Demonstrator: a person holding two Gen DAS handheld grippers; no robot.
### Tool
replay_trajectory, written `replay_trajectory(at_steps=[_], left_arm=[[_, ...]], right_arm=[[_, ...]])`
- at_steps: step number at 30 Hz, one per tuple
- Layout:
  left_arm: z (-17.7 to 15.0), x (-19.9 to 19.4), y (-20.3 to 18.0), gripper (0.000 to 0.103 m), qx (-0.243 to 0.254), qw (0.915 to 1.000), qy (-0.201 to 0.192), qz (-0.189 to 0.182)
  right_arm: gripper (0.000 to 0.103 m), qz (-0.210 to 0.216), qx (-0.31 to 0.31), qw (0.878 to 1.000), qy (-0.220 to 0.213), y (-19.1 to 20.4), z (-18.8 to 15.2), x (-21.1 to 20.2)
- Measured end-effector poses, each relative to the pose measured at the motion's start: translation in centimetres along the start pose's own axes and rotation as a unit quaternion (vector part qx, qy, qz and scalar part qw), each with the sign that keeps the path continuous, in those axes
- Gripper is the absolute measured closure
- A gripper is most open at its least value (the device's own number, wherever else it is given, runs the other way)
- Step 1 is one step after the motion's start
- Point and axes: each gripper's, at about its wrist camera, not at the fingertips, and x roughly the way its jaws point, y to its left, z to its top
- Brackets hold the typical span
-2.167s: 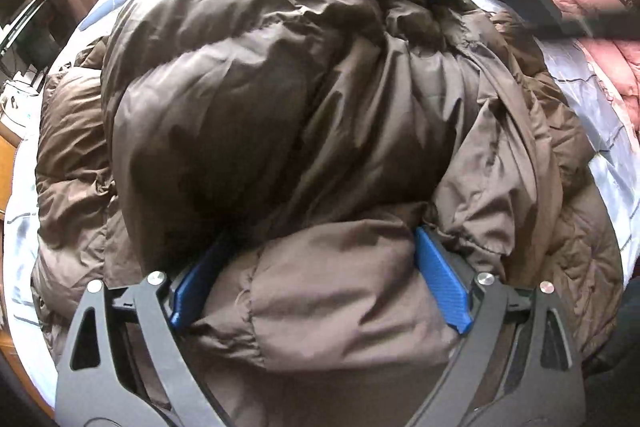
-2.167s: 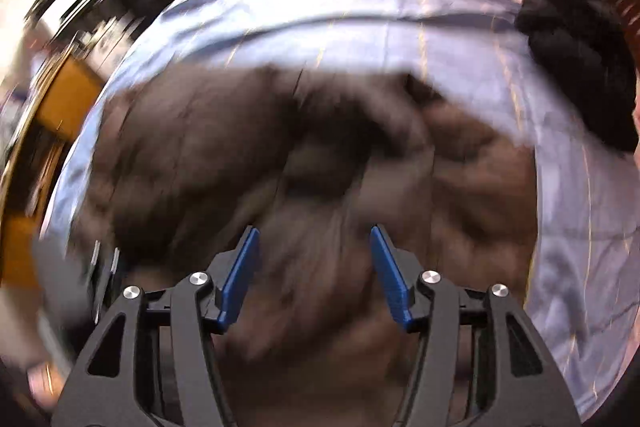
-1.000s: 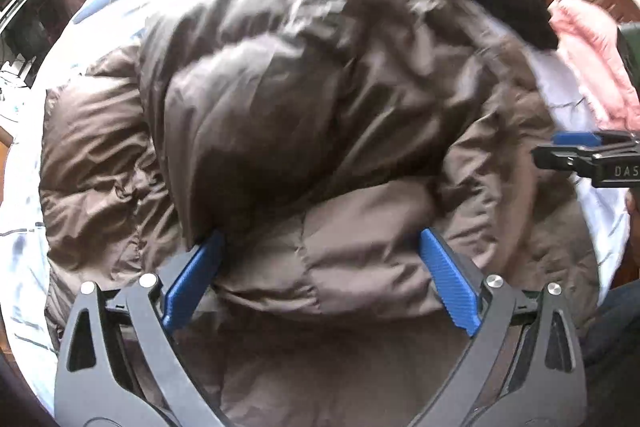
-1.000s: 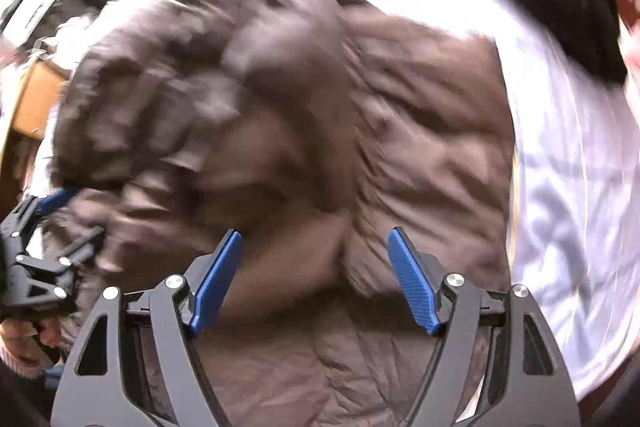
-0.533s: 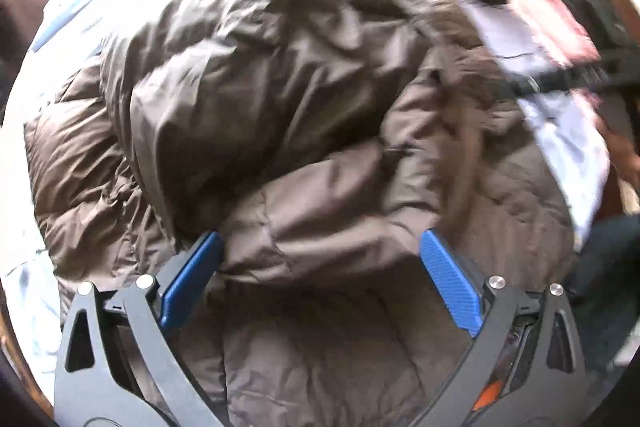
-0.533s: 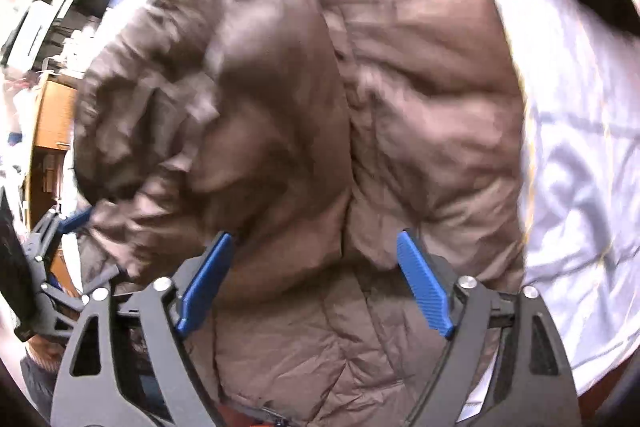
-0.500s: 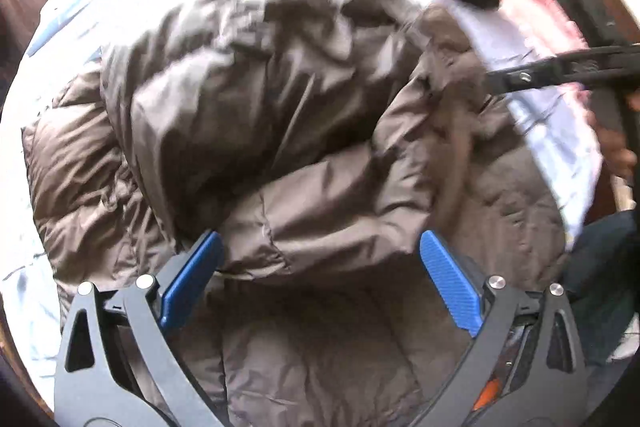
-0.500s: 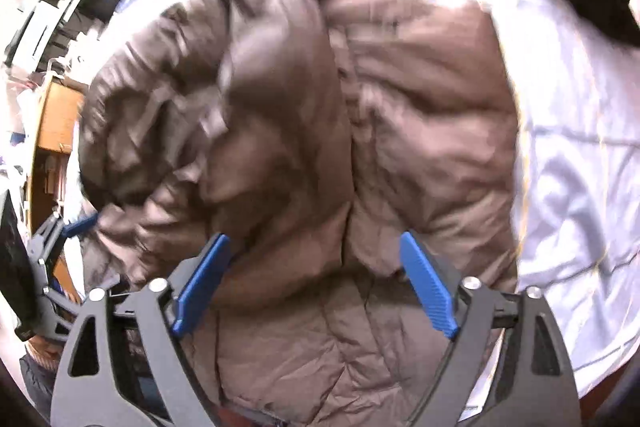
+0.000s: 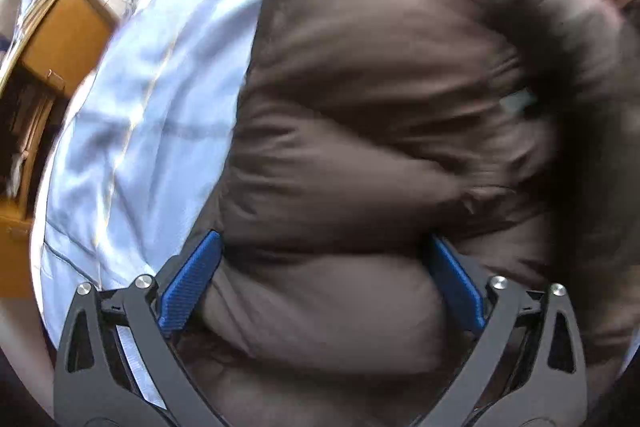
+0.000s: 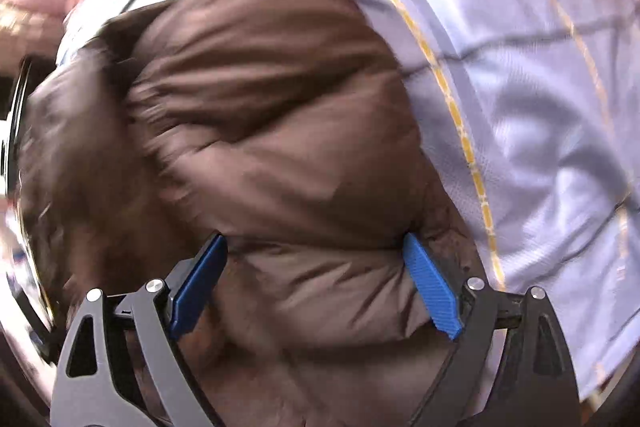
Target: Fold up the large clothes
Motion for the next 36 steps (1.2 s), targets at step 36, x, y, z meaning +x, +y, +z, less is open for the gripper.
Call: replay_trajectory(at_steps=[36], left_arm=[[9.6, -10.2, -2.8, 0.002, -0.065, 0.9658, -0.057, -0.244]], right_arm=[[0.007, 0.16, -0.095, 0.981, -0.06, 9.3, 3.1, -9.4]])
